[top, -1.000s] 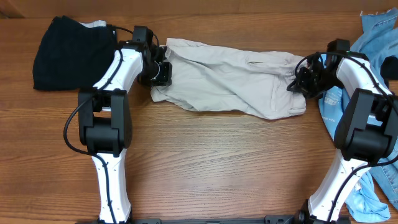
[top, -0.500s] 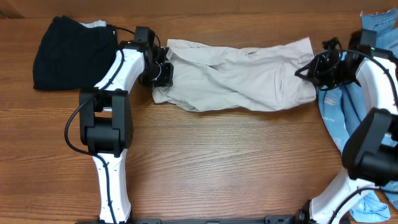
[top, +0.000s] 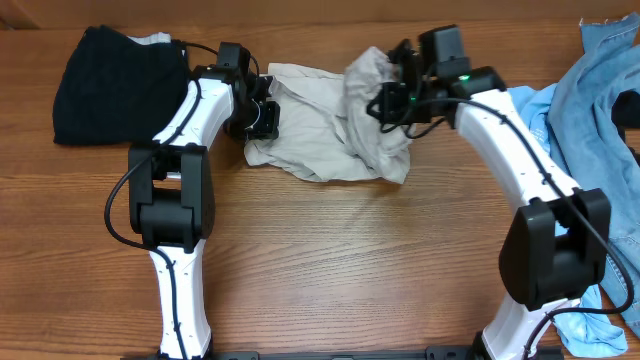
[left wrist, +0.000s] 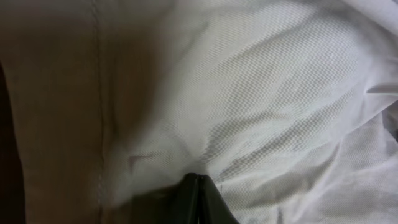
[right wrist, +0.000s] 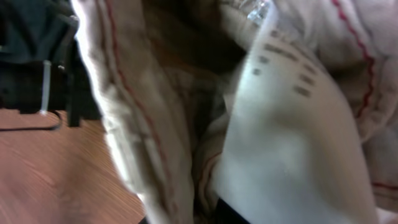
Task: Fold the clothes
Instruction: 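Fold the right half of the shorts over onto the left half with the right gripper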
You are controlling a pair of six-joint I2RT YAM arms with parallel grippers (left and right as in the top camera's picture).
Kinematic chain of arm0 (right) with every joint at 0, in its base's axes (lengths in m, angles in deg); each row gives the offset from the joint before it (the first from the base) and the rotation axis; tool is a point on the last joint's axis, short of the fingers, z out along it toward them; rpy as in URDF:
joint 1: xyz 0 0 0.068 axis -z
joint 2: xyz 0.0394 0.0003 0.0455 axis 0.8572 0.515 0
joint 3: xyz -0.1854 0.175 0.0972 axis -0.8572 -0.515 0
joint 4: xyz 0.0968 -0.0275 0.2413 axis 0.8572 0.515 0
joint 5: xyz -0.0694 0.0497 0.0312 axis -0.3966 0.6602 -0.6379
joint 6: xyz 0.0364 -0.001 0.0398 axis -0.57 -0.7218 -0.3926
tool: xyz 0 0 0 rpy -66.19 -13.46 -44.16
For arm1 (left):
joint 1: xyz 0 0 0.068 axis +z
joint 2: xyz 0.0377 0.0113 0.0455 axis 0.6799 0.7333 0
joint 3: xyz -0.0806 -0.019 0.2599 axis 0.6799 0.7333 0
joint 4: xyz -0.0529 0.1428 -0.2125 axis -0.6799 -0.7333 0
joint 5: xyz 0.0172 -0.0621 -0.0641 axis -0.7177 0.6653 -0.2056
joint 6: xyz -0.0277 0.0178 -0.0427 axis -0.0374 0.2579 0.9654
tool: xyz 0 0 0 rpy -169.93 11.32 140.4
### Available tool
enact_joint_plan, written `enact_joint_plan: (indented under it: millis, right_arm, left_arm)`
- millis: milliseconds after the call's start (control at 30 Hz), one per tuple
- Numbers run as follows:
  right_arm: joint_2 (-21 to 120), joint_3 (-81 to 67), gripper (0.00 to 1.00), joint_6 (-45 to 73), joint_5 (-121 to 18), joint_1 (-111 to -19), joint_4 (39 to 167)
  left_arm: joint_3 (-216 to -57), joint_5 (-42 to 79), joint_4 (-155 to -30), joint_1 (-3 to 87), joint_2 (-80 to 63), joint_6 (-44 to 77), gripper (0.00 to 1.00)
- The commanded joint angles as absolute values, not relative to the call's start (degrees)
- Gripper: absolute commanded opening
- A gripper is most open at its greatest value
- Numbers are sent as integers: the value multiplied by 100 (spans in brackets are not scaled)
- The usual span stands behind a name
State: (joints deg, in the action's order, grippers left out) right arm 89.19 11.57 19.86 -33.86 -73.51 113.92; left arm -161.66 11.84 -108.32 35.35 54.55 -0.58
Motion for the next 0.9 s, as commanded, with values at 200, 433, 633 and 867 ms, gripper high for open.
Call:
enact_joint_plan:
  millis: [200, 433, 633, 867]
  right_arm:
    - [9043, 1176, 4, 828, -4085, -8607, 10324]
    - [9070, 1176, 4, 775, -4422, -8706, 10249]
    - [9070, 1176, 5, 797, -4249, -8701, 10179]
    - [9070, 1176, 75, 1525, -3051, -8898, 9668]
  left_arm:
    - [-15991, 1120, -10782, 3380, 5510, -194, 4]
    - [-16573, 1063, -11634, 3618, 5418, -375, 4]
    - [-18175, 211, -13081, 4083, 4865, -497, 4]
    - [-18535, 405, -13147, 4328, 3938, -495, 4]
